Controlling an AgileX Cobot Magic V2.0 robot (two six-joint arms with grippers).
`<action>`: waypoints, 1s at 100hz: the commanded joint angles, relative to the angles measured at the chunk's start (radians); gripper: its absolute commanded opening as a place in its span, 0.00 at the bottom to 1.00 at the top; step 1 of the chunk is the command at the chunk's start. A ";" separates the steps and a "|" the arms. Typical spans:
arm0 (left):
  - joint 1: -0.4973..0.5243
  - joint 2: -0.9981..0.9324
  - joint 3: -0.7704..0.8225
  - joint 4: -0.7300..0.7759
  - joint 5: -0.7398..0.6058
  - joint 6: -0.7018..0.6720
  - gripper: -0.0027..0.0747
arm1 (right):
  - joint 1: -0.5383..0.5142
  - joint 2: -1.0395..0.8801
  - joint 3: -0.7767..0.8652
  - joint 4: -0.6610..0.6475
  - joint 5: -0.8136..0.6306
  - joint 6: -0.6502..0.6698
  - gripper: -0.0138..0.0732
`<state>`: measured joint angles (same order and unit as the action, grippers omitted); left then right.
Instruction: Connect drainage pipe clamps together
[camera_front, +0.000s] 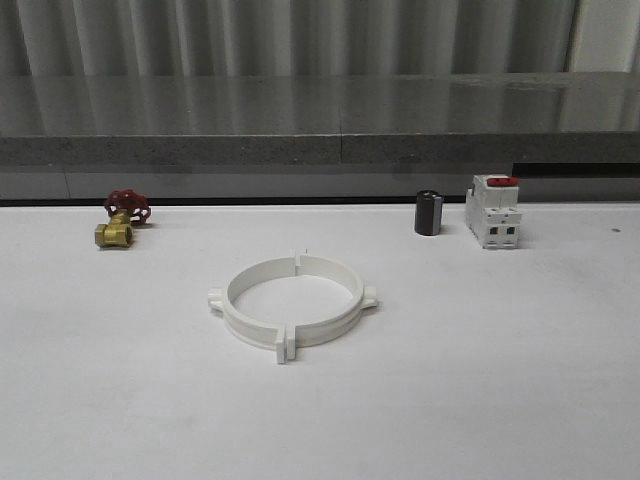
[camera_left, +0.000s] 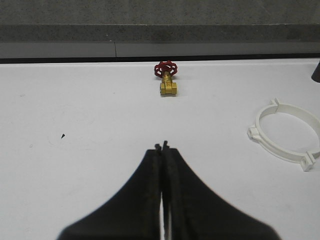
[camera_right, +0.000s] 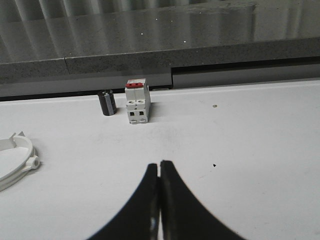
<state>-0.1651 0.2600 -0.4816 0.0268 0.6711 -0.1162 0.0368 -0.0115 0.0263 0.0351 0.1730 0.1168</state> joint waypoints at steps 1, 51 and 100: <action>0.003 0.009 -0.027 -0.002 -0.067 -0.003 0.01 | 0.002 -0.019 -0.014 -0.013 -0.076 -0.010 0.02; 0.003 0.004 0.007 -0.002 -0.195 0.001 0.01 | 0.002 -0.019 -0.014 -0.013 -0.076 -0.010 0.02; 0.003 -0.245 0.426 -0.017 -0.654 0.131 0.01 | 0.002 -0.019 -0.014 -0.013 -0.076 -0.010 0.02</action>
<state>-0.1651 0.0566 -0.0867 -0.0124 0.1500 0.0133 0.0368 -0.0115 0.0263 0.0351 0.1730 0.1168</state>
